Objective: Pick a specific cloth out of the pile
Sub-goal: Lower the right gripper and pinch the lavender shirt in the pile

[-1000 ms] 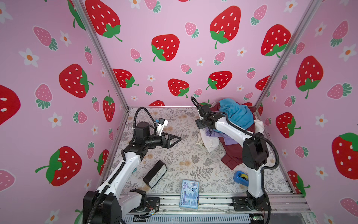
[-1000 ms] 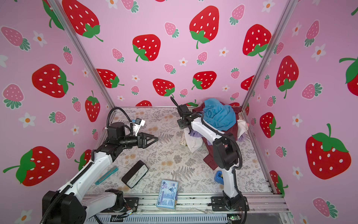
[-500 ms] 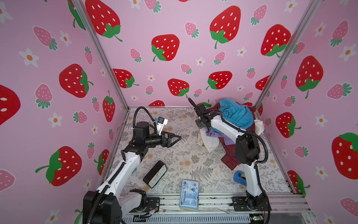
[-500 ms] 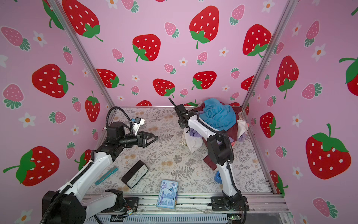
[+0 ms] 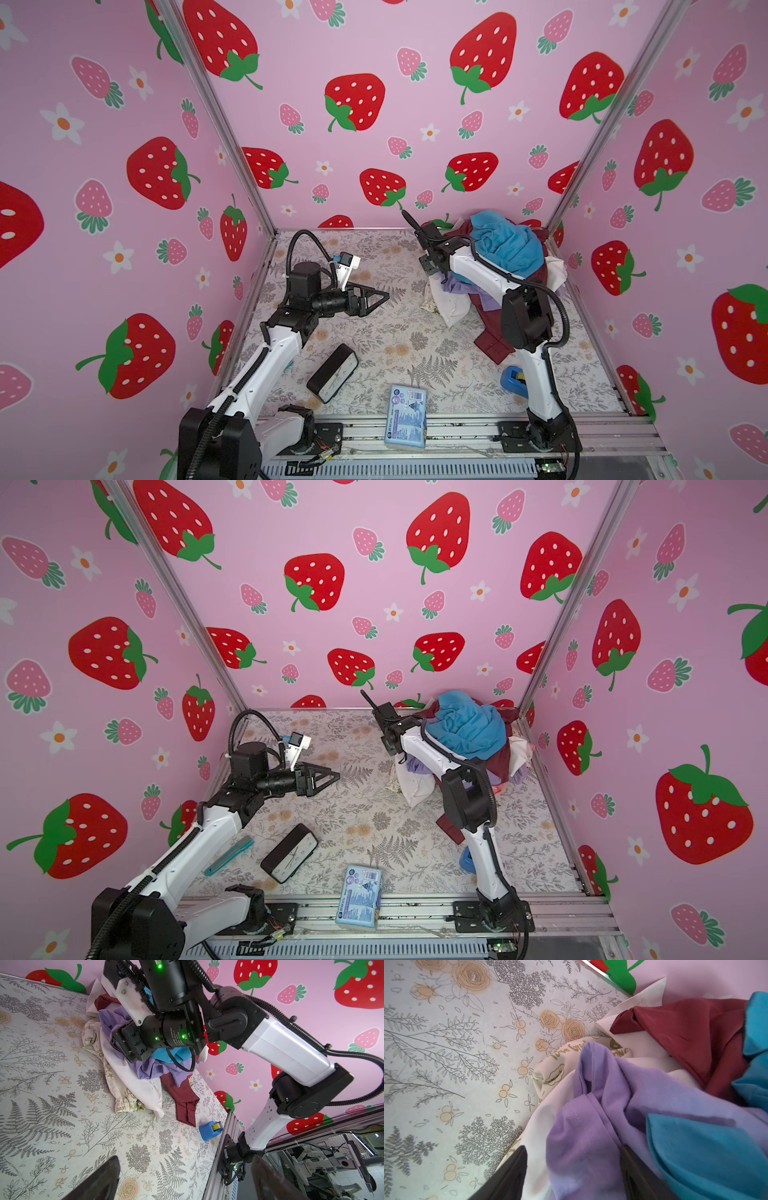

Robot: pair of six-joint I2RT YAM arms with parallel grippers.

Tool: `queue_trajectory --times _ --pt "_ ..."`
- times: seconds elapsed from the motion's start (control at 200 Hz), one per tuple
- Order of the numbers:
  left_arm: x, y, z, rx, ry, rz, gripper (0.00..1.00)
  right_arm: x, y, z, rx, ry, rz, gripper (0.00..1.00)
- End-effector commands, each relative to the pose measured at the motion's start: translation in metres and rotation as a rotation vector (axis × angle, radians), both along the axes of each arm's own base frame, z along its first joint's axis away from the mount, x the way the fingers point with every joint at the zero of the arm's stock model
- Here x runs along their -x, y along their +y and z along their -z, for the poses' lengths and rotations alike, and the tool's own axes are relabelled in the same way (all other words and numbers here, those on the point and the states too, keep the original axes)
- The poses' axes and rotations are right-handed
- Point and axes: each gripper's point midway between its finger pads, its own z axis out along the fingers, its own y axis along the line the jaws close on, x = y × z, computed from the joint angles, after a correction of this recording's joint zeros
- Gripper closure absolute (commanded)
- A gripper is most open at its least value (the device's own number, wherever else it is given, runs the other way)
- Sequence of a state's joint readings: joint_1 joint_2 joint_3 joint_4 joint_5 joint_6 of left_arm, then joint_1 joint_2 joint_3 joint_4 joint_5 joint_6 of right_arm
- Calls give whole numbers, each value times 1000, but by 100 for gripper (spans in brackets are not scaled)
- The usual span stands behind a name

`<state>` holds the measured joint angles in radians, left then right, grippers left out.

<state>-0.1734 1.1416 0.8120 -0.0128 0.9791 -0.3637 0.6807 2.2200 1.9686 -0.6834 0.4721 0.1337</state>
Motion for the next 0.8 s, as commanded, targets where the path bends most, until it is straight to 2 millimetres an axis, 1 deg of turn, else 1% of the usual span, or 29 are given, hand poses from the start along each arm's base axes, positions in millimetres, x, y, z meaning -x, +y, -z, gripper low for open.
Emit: queue_trajectory --times 0.0,0.13,0.17,0.205,0.255,0.285,0.5,0.625,0.705,0.72,0.78,0.795 --pt "0 -2 1 -3 2 8 1 -1 -8 -1 63 -7 12 27" --pt "1 -2 2 -4 4 6 1 -3 -17 1 97 -15 40 27" --pt "1 -1 2 -4 3 7 1 -4 -19 2 108 -17 46 28" --pt "2 -2 1 -4 -1 8 1 -4 -21 4 115 -17 50 31" --pt "2 -2 1 -5 -3 10 1 -5 -20 5 114 -16 49 37" --pt "2 -2 2 -6 -5 11 1 -5 -19 8 114 -12 46 38" --pt "3 -3 3 -5 -2 20 1 -5 -18 26 125 15 51 38" --pt "4 -3 2 -7 -5 21 1 -4 -17 34 120 31 49 42" --pt "5 -4 2 -8 -9 23 1 -3 -18 36 128 32 50 48" --pt "5 -3 2 -7 -10 24 1 -3 -18 37 128 33 51 51" --pt "5 -4 1 -8 -14 25 1 -4 -18 36 127 29 53 60" --pt "6 -4 1 -8 -15 26 1 -4 -18 36 126 30 52 63"
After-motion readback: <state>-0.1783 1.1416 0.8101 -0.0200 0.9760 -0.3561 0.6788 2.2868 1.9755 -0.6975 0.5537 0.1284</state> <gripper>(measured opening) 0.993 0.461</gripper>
